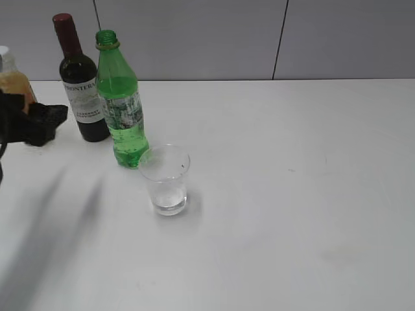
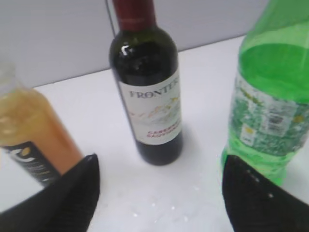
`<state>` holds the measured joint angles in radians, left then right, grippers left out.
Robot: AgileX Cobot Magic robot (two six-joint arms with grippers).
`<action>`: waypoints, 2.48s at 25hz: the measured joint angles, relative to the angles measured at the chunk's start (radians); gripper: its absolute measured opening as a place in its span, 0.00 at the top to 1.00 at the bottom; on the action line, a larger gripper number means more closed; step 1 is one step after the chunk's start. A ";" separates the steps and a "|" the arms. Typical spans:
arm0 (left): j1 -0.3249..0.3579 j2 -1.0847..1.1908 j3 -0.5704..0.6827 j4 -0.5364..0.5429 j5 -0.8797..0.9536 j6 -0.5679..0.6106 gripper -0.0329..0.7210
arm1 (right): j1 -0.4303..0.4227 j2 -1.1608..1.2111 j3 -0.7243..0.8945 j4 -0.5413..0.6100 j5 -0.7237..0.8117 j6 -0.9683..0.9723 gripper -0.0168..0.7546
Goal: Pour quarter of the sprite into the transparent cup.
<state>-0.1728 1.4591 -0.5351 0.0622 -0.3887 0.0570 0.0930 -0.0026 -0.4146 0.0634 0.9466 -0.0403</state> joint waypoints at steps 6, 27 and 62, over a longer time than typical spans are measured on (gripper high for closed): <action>0.048 -0.134 -0.286 0.038 0.649 0.000 0.17 | 0.000 0.000 0.000 0.000 0.000 0.000 0.22; 0.051 -0.419 -0.516 -0.077 1.602 0.004 0.17 | 0.000 0.000 0.000 0.000 0.000 0.000 0.22; 0.051 -1.461 0.032 -0.073 1.429 0.000 0.17 | 0.000 0.000 0.000 0.000 -0.001 0.001 0.22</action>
<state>-0.1213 -0.0015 -0.5031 -0.0111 1.0405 0.0570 0.0930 -0.0026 -0.4146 0.0634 0.9457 -0.0394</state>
